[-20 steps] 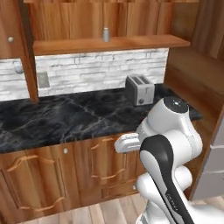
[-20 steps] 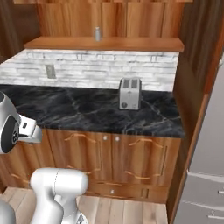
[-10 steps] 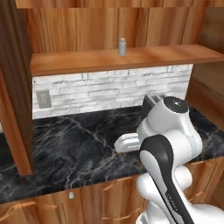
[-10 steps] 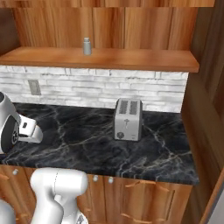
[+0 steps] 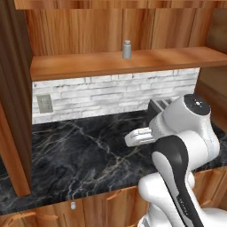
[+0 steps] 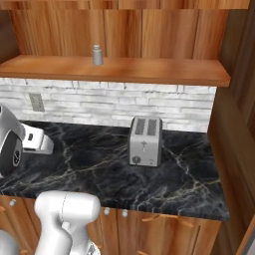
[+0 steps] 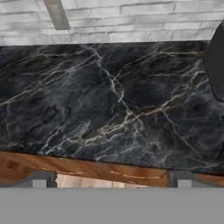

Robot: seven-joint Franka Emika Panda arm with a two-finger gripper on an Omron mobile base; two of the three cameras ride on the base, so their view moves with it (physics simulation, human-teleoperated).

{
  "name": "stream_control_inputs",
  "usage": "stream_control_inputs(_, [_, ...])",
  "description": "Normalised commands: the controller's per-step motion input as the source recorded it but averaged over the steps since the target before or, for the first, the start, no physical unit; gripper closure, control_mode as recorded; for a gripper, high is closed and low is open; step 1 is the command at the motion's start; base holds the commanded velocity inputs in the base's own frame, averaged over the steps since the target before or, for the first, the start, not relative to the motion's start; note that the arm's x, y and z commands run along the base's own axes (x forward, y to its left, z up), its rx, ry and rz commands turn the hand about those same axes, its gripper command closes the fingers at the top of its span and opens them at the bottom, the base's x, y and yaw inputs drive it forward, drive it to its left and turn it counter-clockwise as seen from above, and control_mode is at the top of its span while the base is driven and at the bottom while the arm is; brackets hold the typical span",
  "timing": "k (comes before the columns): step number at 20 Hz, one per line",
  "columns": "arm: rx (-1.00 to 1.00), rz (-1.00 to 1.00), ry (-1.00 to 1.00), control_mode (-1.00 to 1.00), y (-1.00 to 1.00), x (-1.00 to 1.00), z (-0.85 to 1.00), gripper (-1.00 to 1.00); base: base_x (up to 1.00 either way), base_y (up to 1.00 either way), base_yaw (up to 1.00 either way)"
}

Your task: Take 2 condiments from the cabinet and move them on the counter near the stove.Make sure the condiments are lined up with each other, next to each other.

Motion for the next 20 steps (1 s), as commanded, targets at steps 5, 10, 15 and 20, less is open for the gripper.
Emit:
stream_control_inputs(5, [0.00,0.00,-0.33,-1.00,-0.39,0.18,0.69,-1.00,0.00,0.00,0.00])
stream_control_inputs(10, [0.00,0.00,-0.33,-1.00,-0.22,0.39,0.59,-1.00,0.00,0.00,0.00])
stream_control_inputs(15, [0.01,-0.01,-0.28,-1.00,-0.18,0.48,0.59,-1.00,0.00,0.00,0.00])
stream_control_inputs(20, [0.00,-0.03,-0.16,-1.00,-0.11,0.82,0.51,-1.00,0.00,0.00,0.00])
